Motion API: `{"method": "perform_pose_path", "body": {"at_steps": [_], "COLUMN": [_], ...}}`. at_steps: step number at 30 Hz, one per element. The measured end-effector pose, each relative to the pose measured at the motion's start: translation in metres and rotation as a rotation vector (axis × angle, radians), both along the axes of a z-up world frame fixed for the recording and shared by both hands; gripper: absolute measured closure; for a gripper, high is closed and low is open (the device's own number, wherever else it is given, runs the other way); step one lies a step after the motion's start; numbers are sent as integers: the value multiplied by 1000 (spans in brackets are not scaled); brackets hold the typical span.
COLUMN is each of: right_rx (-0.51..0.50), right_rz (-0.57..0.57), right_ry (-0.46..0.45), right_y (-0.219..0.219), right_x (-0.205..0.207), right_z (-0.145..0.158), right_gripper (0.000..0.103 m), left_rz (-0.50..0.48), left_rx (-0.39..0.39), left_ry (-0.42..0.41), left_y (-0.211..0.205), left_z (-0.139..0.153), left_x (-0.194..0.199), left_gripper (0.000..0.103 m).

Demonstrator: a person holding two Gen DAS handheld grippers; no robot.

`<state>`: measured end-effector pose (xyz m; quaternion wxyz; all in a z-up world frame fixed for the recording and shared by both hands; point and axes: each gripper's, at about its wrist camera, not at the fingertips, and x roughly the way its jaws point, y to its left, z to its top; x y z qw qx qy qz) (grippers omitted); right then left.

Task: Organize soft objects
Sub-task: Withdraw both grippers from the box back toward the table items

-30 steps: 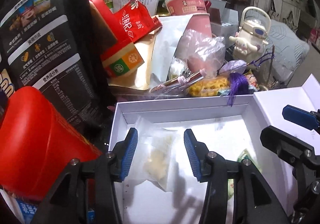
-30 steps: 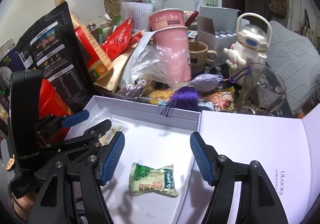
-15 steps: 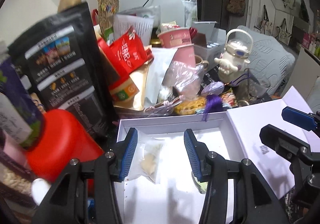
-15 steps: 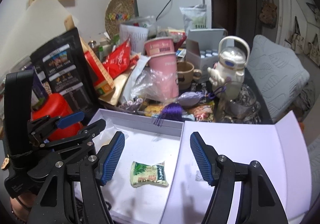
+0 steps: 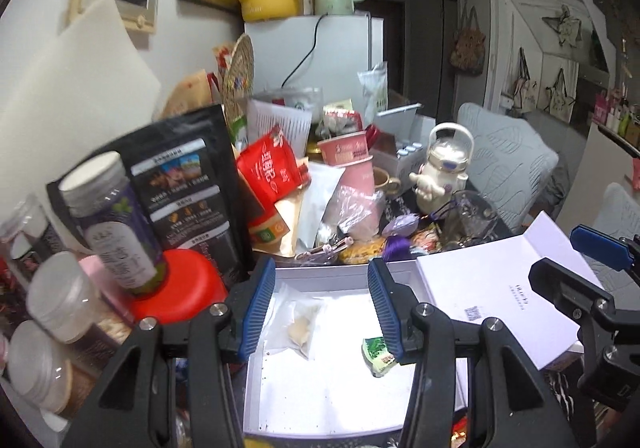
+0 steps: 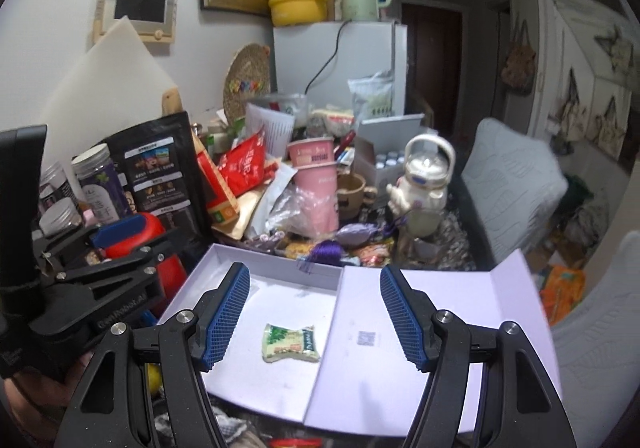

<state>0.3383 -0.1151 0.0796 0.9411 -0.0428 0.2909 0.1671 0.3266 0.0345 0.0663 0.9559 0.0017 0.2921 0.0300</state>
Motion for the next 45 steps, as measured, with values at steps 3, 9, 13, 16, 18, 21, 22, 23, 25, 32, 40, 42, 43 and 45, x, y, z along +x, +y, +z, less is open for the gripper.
{"method": "perform_pose_path", "body": {"at_steps": [3,9,13,16,18,21,22,23,25,32,40,42,43,45], "right_rx": [0,12,15,21,29,33,33,36,44,63,74,88,93,97], "right_rz": [-8,-23,-21,-25,-23,-16,-14,-14,-8,26,7,-7,-7,-12], "right_ry": [-24,-73,-108,-130,-140,-154,-157,-160,-165,-171,-129,-117,-109,-101], "right_y": [-5,-17,-22,-26,-28,-30,-31,-31,-33,-33,-36,-38,-40,-43], "right_x": [-17,-54,-80,-100,-112,-129,-136,-140,-150,-186,-217,-223,-227,-233], "right_z": [9,26,34,40,43,45,45,46,46,40,14,4,-2,-10], "right_gripper": [34,30,26,24,23,20,19,17,14,9,9,9,9,9], "left_rz": [-7,-26,-29,-44,-30,-5,-10,-24,-36,-113,-161,-171,-172,-180], "left_rx": [-2,-6,14,2,6,48,55,58,69,61,49,55,53,45], "left_ry": [-17,-53,-79,-100,-140,-189,-188,-188,-191,-178,-143,-121,-112,-96], "left_y": [-2,-3,-6,-7,-8,-11,-12,-13,-14,-21,-31,-35,-36,-37], "left_z": [10,29,39,46,50,57,58,59,60,51,26,16,13,4], "left_x": [-14,-48,-71,-89,-103,-126,-131,-137,-147,-185,-221,-225,-228,-231], "left_gripper": [55,55,55,28,1,1,1,1,1,1,1,1,1,1]}}
